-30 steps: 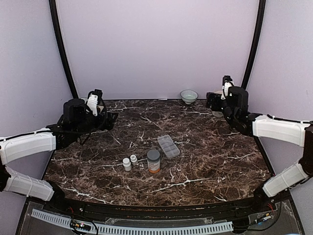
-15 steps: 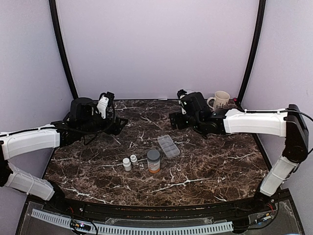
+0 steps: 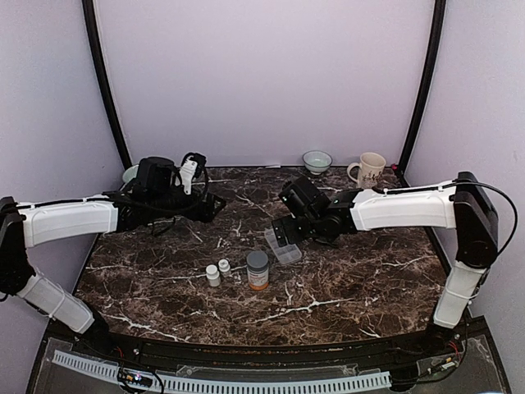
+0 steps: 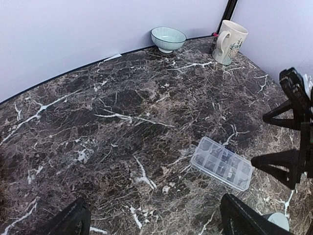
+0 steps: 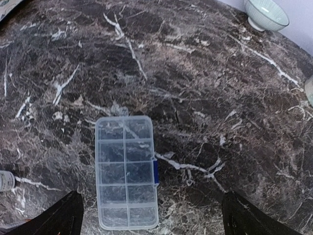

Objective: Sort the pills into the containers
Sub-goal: Pick up the pill container from the center of the board.

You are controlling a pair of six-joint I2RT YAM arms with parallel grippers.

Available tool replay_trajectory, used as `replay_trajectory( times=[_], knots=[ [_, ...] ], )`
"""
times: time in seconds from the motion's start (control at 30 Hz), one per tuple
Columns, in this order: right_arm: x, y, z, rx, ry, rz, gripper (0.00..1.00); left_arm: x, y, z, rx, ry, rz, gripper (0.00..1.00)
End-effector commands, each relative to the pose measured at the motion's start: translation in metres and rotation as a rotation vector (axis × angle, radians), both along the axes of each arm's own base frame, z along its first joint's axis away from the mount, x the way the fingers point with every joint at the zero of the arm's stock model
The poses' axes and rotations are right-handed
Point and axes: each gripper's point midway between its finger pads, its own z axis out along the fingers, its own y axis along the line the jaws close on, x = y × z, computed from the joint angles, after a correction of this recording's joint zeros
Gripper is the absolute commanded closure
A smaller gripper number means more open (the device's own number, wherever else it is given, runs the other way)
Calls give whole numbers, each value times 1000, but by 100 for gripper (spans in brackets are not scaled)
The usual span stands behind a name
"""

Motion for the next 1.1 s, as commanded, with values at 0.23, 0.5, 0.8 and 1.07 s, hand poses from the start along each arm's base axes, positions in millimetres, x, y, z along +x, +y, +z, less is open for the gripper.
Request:
replay_trajectory(
  times=[0.23,0.5,0.8,1.07],
  knots=[
    [-25,10,-25,71,108,40,0,15,-47,5,-65,184,-99,5],
    [-27,14,-51,79,175,61,0,19,-63,-8,-71,265,-146,5],
    [-19,13,-65,55,201,53,0,19,-67,-11,-71,274,-163,5],
    [-14,15,-73,53,216,62,0,19,-66,-14,-68,278,-161,6]
  ],
)
